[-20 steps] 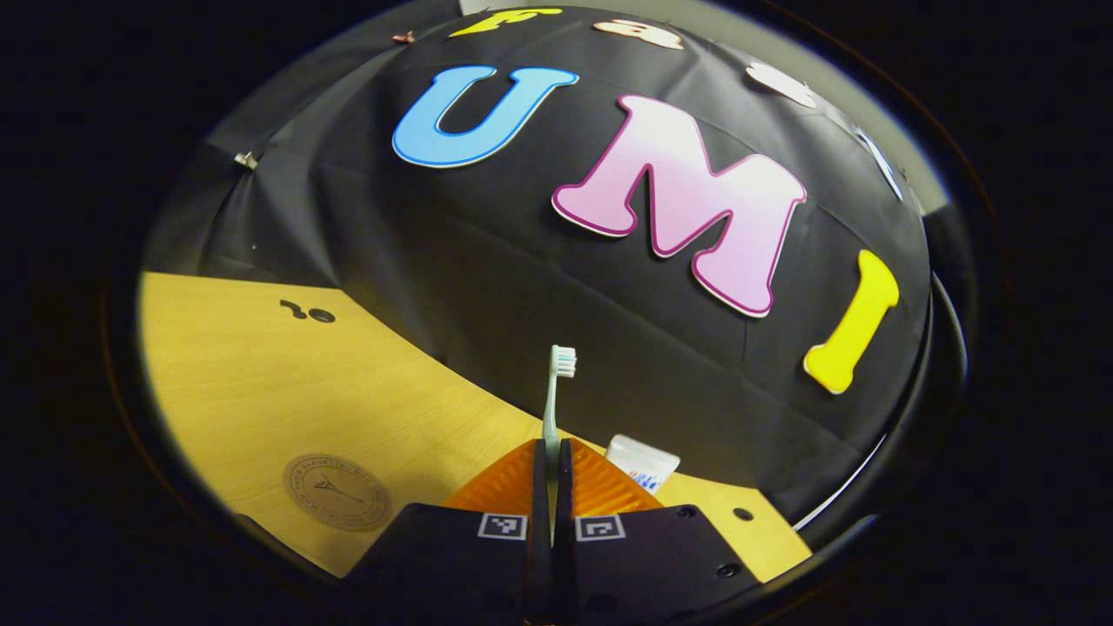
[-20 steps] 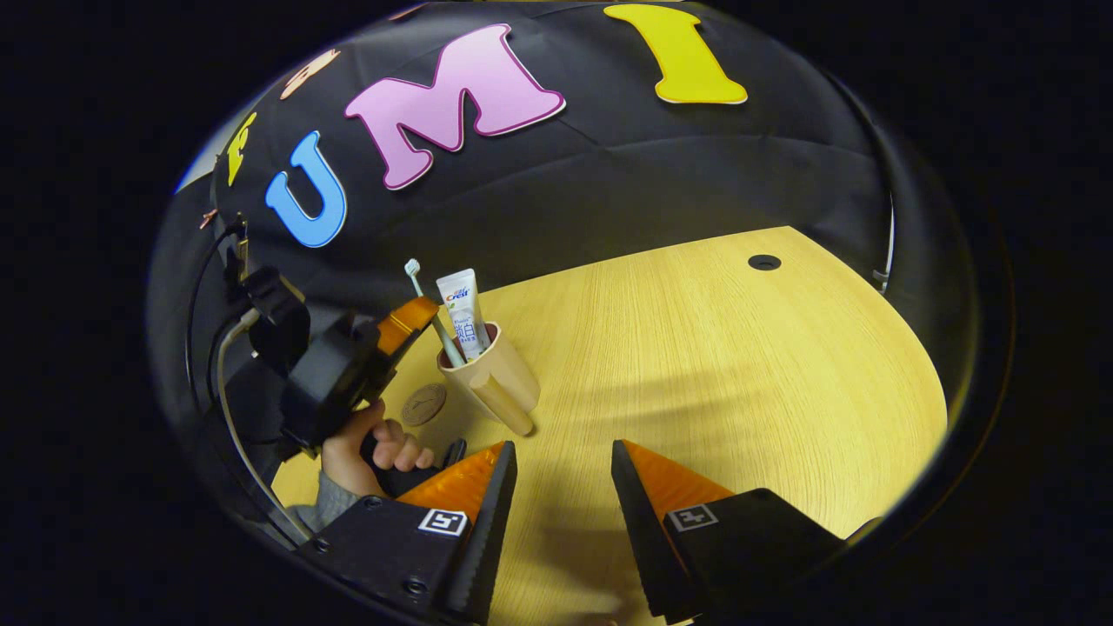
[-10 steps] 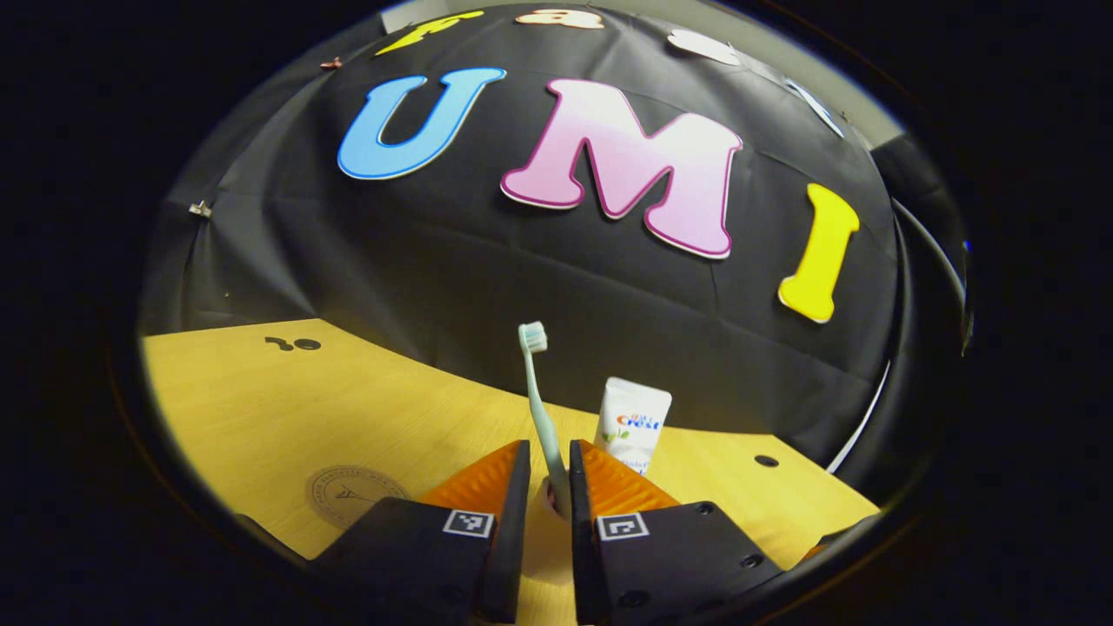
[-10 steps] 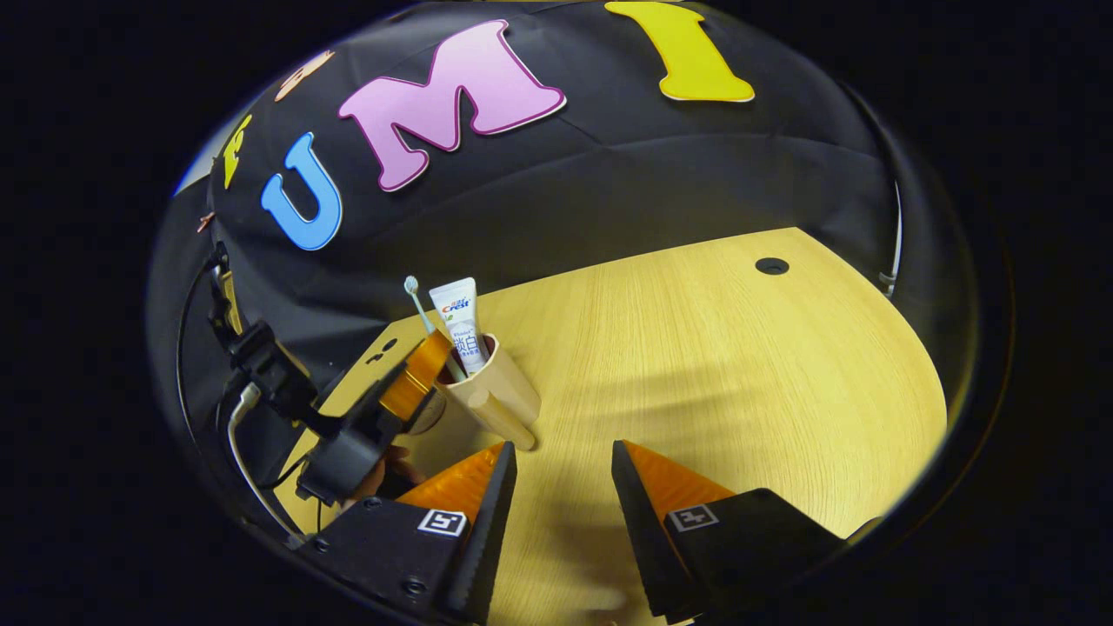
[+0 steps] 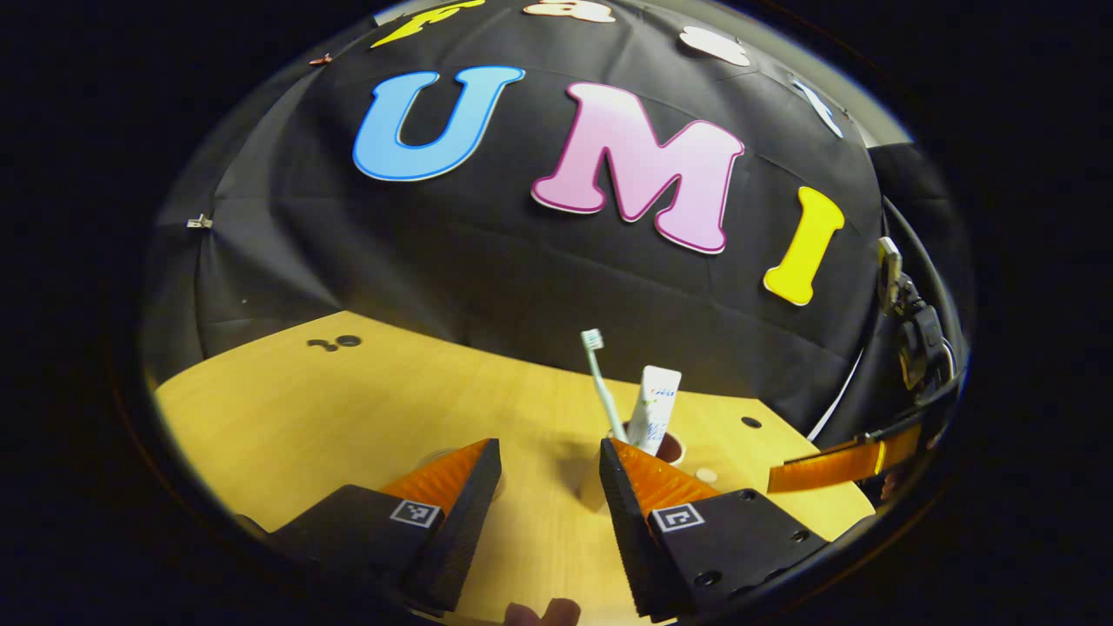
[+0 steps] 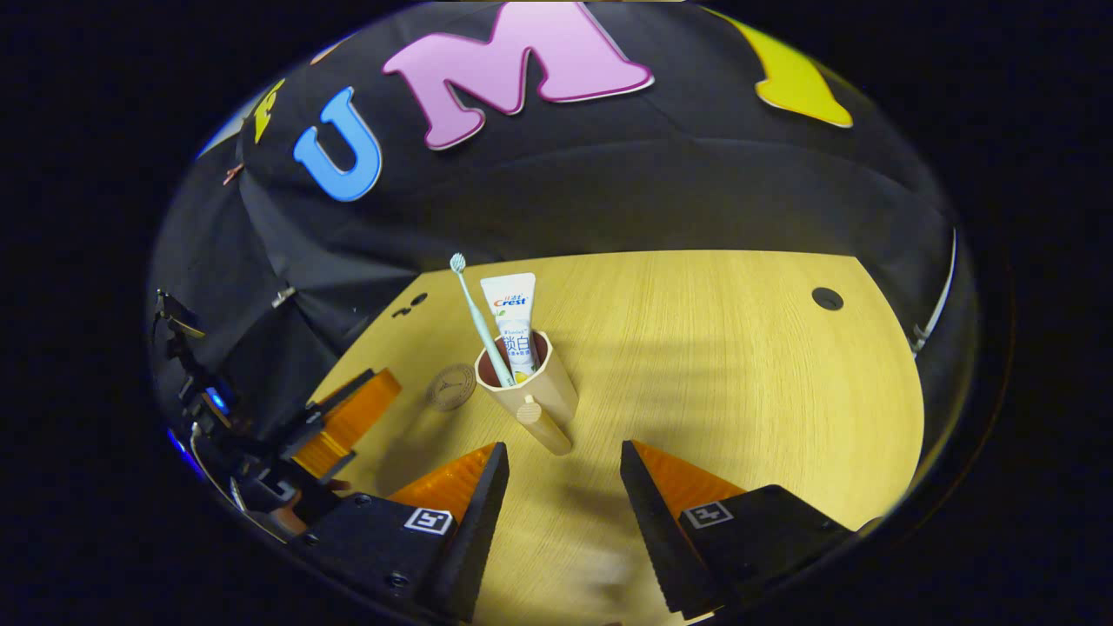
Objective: Put the toothbrush and toothpaste on the desktop into the cup, then pick up the cup and place it on the coaster on the desktop.
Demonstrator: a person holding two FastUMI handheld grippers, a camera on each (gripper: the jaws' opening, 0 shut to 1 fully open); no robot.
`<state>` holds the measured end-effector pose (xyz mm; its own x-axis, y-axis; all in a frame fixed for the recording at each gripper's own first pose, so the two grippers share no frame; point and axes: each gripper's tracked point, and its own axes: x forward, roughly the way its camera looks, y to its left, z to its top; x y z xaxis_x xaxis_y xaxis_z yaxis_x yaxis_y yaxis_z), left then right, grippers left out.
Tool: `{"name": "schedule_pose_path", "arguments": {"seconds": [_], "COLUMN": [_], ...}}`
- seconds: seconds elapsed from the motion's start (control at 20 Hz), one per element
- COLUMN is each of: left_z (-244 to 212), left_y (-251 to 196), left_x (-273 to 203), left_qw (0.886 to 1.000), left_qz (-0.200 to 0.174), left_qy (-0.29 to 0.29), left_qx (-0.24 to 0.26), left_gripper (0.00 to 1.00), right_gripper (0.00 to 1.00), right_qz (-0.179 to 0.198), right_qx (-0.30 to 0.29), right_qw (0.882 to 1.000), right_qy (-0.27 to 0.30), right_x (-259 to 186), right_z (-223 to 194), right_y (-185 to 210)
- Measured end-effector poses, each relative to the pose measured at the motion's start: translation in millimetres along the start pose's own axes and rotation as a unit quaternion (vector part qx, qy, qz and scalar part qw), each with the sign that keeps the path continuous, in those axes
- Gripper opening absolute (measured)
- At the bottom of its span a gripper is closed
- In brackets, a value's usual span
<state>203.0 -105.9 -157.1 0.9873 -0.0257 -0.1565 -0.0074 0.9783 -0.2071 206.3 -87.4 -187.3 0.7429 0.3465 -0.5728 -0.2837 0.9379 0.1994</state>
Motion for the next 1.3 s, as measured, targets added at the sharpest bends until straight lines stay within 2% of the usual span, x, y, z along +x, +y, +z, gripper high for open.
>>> {"name": "schedule_pose_path", "arguments": {"seconds": [0.15, 0.3, 0.35, 0.6, 0.65, 0.7, 0.8, 0.9, 0.95, 1.0, 1.1, 1.15, 1.2, 1.3], "left_z": [5, 8, 6, -5, -8, -10, -11, -12, -13, -13, -12, -11, -11, -10], "left_y": [48, 77, 82, 98, 99, 101, 103, 105, 108, 110, 115, 117, 120, 123], "left_x": [-41, -78, -86, -110, -112, -113, -114, -114, -114, -115, -113, -113, -112, -110], "left_qw": [0.997, 0.993, 0.992, 0.991, 0.991, 0.991, 0.991, 0.991, 0.99, 0.99, 0.99, 0.99, 0.99, 0.99], "left_qz": [0.051, 0.076, 0.08, 0.098, 0.1, 0.104, 0.108, 0.11, 0.111, 0.113, 0.117, 0.118, 0.12, 0.121], "left_qy": [0.017, 0.026, 0.029, 0.039, 0.041, 0.043, 0.043, 0.043, 0.043, 0.045, 0.045, 0.047, 0.046, 0.045], "left_qx": [0.047, 0.085, 0.09, 0.081, 0.076, 0.072, 0.069, 0.069, 0.07, 0.07, 0.067, 0.063, 0.06, 0.055], "left_gripper": [0.74, 0.74, 0.74, 0.74, 0.74, 0.74, 0.74, 0.74, 0.74, 0.73, 0.74, 0.74, 0.74, 0.74], "right_gripper": [0.81, 0.81, 0.81, 0.81, 0.71, 0.81, 0.78, 0.66, 0.46, 0.31, 0.25, 0.15, 0.13, 0.16], "right_qz": [-0.007, 0.017, 0.012, -0.011, -0.019, -0.029, -0.038, -0.017, -0.019, -0.021, -0.026, -0.03, -0.029, -0.022], "right_qx": [-0.069, -0.089, -0.095, -0.129, -0.133, -0.136, -0.13, -0.128, -0.136, -0.141, -0.16, -0.165, -0.17, -0.159], "right_qw": [0.996, 0.991, 0.989, 0.981, 0.979, 0.977, 0.976, 0.973, 0.971, 0.97, 0.968, 0.967, 0.967, 0.971], "right_qy": [0.049, 0.095, 0.11, 0.146, 0.156, 0.164, 0.172, 0.191, 0.198, 0.197, 0.192, 0.193, 0.189, 0.179], "right_x": [19, 44, 52, 83, 88, 93, 101, 104, 104, 104, 105, 104, 103, 103], "right_z": [-1, -10, -12, -7, -7, -7, -6, -11, -15, -14, -13, -14, -13, -11], "right_y": [7, 28, 28, 27, 24, 20, 19, 28, 28, 28, 26, 26, 27, 29]}}
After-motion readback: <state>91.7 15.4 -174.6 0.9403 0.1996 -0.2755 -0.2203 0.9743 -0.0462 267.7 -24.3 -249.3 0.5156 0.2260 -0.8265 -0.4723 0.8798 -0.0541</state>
